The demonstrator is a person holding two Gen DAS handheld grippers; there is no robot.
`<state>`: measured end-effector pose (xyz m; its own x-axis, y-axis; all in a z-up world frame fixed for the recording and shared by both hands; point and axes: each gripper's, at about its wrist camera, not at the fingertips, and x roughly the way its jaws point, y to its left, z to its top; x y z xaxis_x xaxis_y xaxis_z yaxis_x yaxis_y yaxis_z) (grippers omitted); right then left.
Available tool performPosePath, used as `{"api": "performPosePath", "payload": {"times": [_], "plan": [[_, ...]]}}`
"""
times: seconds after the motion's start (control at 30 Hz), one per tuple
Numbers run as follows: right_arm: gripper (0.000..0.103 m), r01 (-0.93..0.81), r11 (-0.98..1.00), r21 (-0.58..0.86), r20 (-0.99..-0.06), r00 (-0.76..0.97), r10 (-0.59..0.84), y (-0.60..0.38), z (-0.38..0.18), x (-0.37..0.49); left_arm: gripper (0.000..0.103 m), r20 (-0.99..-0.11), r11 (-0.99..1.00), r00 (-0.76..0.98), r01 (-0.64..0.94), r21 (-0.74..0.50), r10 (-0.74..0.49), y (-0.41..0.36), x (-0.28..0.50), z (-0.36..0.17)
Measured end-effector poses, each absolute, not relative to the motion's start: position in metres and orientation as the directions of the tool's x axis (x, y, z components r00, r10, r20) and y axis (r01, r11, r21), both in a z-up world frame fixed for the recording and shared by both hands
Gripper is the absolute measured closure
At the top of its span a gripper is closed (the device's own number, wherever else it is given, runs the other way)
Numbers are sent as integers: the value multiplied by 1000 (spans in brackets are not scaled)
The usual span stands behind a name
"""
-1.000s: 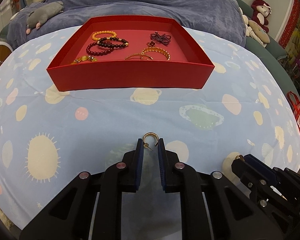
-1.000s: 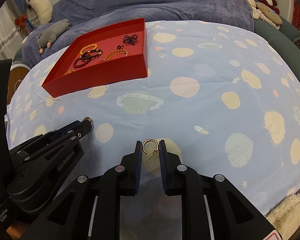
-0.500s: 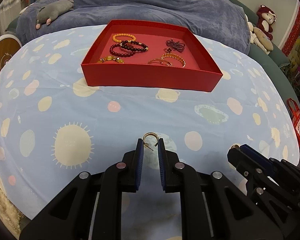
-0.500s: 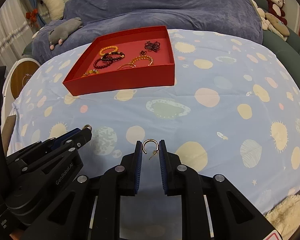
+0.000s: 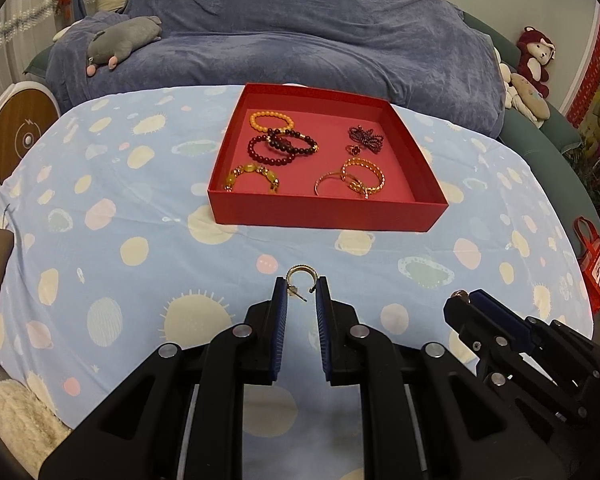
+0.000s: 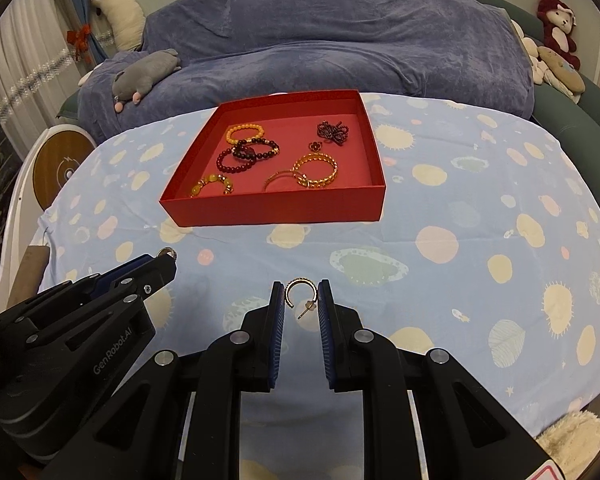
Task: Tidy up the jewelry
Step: 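Carry both earrings over the red box with both tools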
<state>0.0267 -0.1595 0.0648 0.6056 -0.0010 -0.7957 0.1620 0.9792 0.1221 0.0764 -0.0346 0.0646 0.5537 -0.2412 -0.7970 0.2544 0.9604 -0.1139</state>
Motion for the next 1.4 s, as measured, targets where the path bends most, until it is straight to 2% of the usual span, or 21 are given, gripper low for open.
{"api": "performPosePath", "payload": {"times": [0.4,0.77,1.1,1.4], "plan": [[87,146,980,137,-767,641,12,-161,85,63,89,-772,956,582,269,-113,-255,-37,112,90],[87,150,979,139,-753,658,6,-178,90,135,89,-761,952,589,278,-126,-272,-55,185,97],[87,164,978,125,-768,641,-10,-198,69,212,89,-780,960,579,260,-100,-238,-76,262,75],[87,167,980,112,-789,614,-15,-205,43,249,89,-810,966,547,244,-89,-212,-84,298,44]]}}
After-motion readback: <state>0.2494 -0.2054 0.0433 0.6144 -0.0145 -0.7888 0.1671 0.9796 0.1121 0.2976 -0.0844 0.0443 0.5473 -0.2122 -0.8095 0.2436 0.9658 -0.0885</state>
